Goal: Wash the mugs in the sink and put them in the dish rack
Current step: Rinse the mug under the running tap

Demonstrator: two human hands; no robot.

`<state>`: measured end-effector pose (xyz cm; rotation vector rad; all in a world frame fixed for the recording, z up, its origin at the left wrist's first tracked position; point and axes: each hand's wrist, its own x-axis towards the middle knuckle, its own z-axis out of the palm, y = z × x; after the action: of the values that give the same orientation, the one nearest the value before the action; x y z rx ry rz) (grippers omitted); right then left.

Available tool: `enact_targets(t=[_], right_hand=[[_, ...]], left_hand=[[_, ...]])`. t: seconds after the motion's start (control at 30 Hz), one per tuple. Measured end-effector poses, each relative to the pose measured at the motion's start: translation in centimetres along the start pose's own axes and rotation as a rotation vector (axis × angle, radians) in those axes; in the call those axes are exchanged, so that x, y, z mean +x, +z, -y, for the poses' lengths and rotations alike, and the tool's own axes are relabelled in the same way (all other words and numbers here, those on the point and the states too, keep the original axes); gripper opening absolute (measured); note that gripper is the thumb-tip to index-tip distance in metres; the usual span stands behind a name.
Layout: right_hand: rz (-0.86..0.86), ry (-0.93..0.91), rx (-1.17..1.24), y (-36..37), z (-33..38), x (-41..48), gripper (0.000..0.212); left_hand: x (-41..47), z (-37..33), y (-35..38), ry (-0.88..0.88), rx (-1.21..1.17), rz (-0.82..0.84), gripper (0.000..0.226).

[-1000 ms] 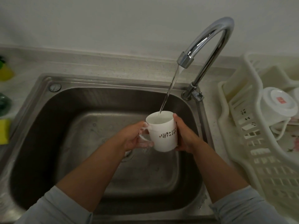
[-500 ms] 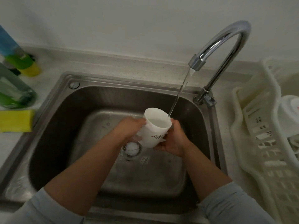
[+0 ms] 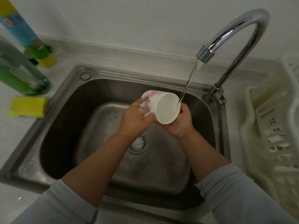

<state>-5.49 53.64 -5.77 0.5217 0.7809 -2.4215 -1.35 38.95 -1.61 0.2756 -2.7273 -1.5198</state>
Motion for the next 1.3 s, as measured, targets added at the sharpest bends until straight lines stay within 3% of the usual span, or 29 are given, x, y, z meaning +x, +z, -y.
enact_targets(t=[0.1, 0.2, 0.3, 0.6, 0.83, 0.97, 1.17, 1.3], right_hand=[[-0.026, -0.011, 0.015, 0.6, 0.5, 0.3, 0.07], [-0.031, -0.043, 0.018, 1.3, 1.1, 0.3, 0.064], [-0.016, -0.082, 0.067, 2.0, 2.1, 0.1, 0.059], [0.126, -0.173, 0.011, 1.9, 4.8, -0.9, 0.074], [0.157, -0.309, -0.213, 0.0, 6.0, -2.5, 0.084], [0.122, -0.441, -0.321, -0.3, 6.0, -3.5, 0.068], [-0.117, -0.537, -0.472, 0.2, 6.6, -4.8, 0.038], [-0.326, -0.604, -0.641, 1.1, 6.4, -5.5, 0.111]], left_hand=[[0.1, 0.2, 0.0, 0.057, -0.066, -0.029, 0.054], [0.7, 0.5, 0.0, 0.188, 0.055, -0.029, 0.033], [1.5, 1.0, 0.4, 0.295, 0.158, 0.03, 0.047], [3.2, 0.3, 2.1, 0.396, -0.096, 0.02, 0.027], [3.1, -0.6, 4.1, 0.318, -0.363, 0.057, 0.022], [2.6, -1.3, 4.9, 0.22, -0.526, 0.099, 0.029], [3.4, -1.9, 6.4, 0.011, -0.768, 0.206, 0.017], [3.6, -2.5, 7.0, -0.15, -0.892, 0.282, 0.016]])
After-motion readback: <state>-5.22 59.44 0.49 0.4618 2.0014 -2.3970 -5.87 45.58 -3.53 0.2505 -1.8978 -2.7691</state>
